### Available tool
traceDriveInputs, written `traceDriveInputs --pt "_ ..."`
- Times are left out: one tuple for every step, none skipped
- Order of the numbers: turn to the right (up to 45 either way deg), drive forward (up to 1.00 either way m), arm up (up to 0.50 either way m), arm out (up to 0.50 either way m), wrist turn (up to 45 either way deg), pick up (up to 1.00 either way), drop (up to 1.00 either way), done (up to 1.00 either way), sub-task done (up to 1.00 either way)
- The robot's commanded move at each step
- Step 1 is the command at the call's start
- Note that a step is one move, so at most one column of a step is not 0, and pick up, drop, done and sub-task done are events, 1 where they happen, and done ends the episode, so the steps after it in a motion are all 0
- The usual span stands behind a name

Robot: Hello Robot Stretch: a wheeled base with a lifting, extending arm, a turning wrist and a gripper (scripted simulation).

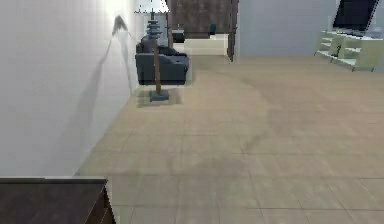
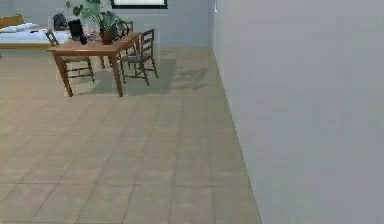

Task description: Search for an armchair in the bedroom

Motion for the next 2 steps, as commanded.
traceDriveInputs --pt "0.0 1.0 0.0 0.0 0.0 0.0 0.0 0.0 0.0" --pt "0.0 1.0 0.0 0.0 0.0 0.0 0.0 0.0 0.0"
